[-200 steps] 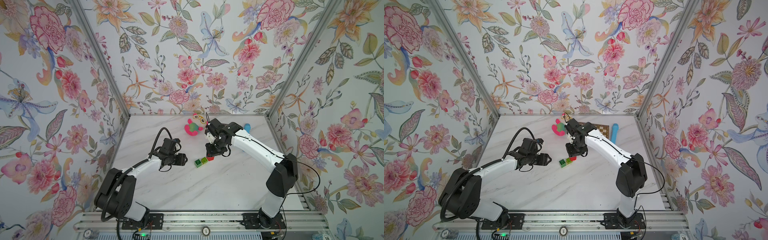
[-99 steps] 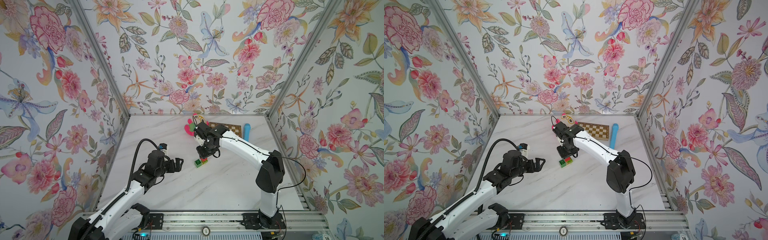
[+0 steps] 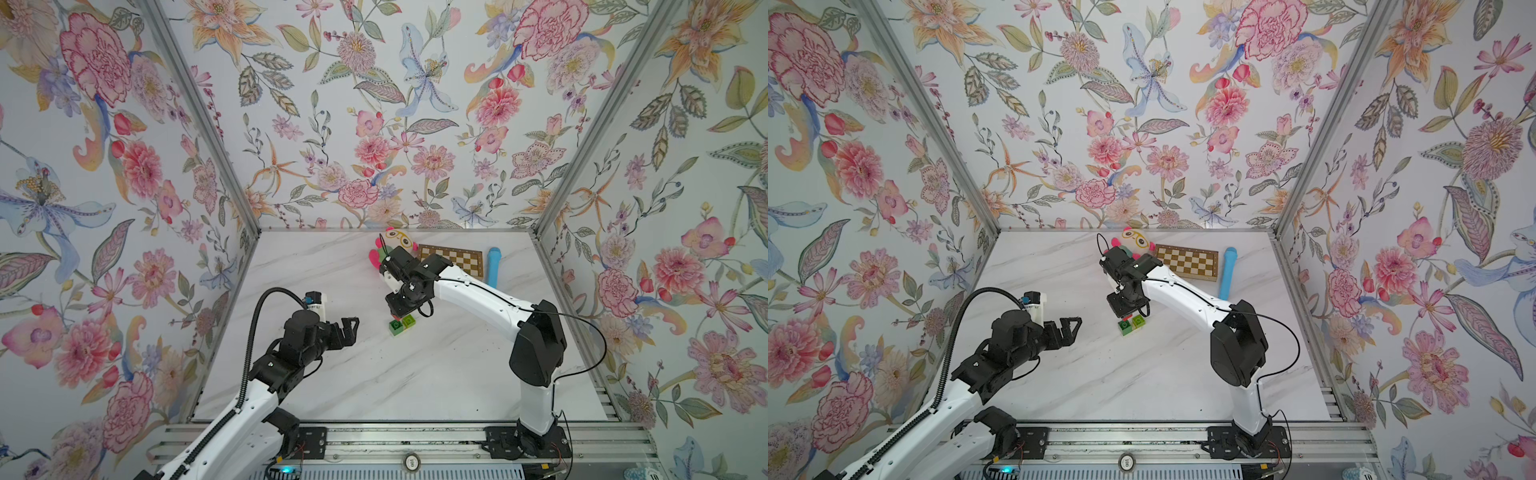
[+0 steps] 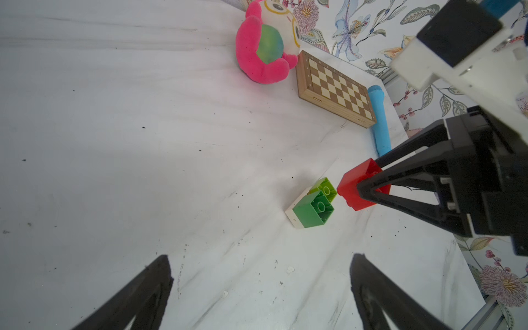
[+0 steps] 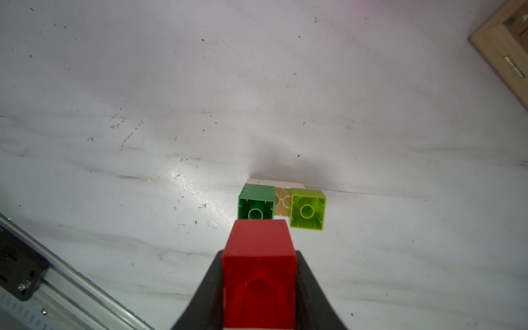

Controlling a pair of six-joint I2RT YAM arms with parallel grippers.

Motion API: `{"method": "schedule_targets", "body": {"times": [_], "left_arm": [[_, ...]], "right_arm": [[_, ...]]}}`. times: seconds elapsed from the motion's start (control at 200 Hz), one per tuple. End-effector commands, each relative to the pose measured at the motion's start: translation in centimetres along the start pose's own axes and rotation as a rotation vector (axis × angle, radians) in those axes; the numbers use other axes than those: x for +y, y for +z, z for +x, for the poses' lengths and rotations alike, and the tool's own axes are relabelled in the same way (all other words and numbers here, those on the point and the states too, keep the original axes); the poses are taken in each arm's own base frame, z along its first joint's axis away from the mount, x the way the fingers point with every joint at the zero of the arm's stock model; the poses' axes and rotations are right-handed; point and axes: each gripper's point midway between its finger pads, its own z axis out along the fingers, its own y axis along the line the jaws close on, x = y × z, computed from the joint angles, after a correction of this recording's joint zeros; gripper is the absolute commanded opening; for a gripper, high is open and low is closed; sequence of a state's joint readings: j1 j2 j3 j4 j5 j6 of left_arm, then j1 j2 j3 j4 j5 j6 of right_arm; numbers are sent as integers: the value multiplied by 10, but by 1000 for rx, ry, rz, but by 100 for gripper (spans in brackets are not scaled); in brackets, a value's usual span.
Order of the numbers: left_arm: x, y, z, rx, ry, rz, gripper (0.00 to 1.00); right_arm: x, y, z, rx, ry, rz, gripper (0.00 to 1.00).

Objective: Assemble the letter r with lego
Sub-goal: Assemble the lego brick with the lego brick.

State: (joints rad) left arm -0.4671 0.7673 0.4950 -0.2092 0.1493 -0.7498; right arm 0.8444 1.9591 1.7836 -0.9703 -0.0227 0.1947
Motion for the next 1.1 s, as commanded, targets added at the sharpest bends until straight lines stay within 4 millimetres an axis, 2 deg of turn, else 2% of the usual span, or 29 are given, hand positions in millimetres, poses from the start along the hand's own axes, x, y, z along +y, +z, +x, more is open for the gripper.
{"method": "schedule_targets", "body": {"times": [0.0, 0.27, 0.606, 1.096], "left_arm": [[8, -2, 7, 12, -13, -33, 99], [4, -3, 7, 14, -10, -12, 99], [0, -5, -1, 12, 25, -13, 99], [-1, -11, -5, -3, 37, -18, 99]], "right_arm": [[8, 19, 8, 35, -4, -16, 22], [12, 27, 16, 37, 9, -28, 22], [5, 35, 18, 12, 35, 4, 19], [-1, 42, 25, 25, 68, 33, 21]]}}
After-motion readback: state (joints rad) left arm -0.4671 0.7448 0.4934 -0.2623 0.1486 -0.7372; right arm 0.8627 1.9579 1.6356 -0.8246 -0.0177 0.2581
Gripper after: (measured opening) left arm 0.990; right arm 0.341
